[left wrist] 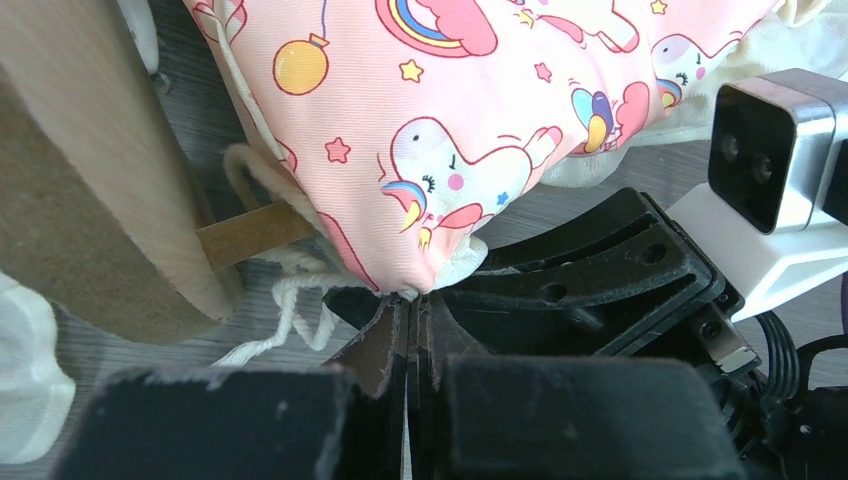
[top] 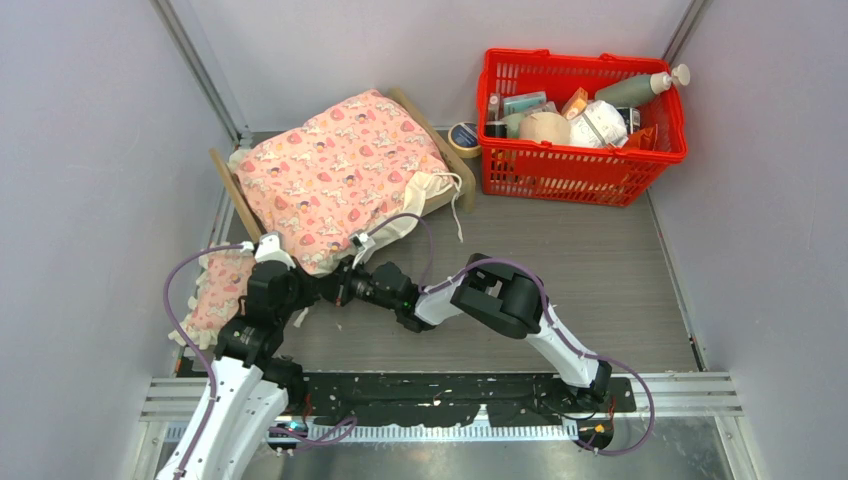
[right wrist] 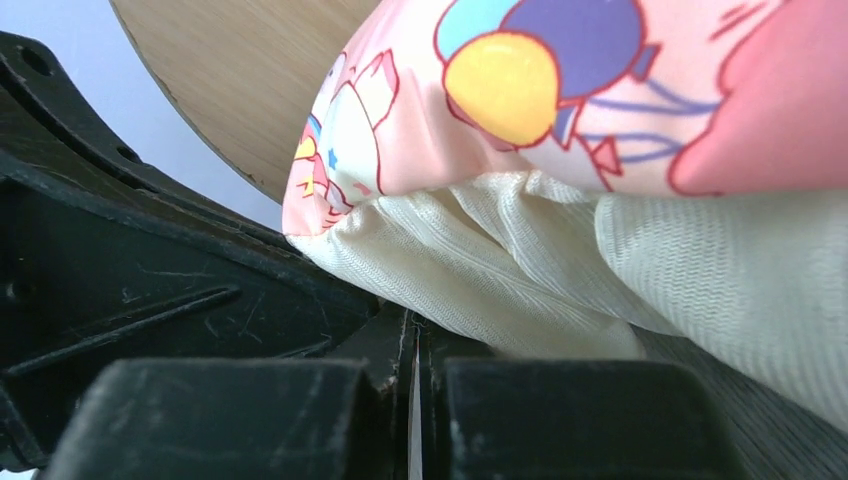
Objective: Set up the pet bed
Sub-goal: Tie the ropes to the bed frame.
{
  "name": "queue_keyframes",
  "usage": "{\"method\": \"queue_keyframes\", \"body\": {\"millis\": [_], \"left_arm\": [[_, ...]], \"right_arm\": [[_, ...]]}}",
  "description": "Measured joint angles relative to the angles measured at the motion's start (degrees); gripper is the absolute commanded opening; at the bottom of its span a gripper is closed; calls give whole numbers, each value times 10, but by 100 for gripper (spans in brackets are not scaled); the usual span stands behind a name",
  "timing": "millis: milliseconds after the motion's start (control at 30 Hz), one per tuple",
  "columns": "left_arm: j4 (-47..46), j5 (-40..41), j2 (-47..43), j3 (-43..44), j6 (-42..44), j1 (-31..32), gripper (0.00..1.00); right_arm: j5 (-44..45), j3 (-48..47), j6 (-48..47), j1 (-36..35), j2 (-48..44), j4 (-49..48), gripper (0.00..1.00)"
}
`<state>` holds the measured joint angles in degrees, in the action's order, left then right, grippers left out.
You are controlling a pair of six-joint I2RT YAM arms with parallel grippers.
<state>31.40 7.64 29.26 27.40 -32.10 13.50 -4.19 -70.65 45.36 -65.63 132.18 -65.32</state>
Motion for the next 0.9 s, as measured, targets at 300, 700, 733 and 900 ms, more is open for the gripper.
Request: {"method": "queue_keyframes", "body": {"millis": [300,700,733,900], "left_arm": [[-2,-2,6,0,-23,0,0],[-5,5,29,0,-36,0,0],[-5,7,29,0,-37,0,0],[-5,9,32,0,-39,0,0]], "right_arm": [[12,5,-4,3,3,-20,21],[28,-1,-7,-3,10,-12,11],[30,-2,-7,-4,10,-11,13],[42,-3,-7,-6,10,-5,23]]}}
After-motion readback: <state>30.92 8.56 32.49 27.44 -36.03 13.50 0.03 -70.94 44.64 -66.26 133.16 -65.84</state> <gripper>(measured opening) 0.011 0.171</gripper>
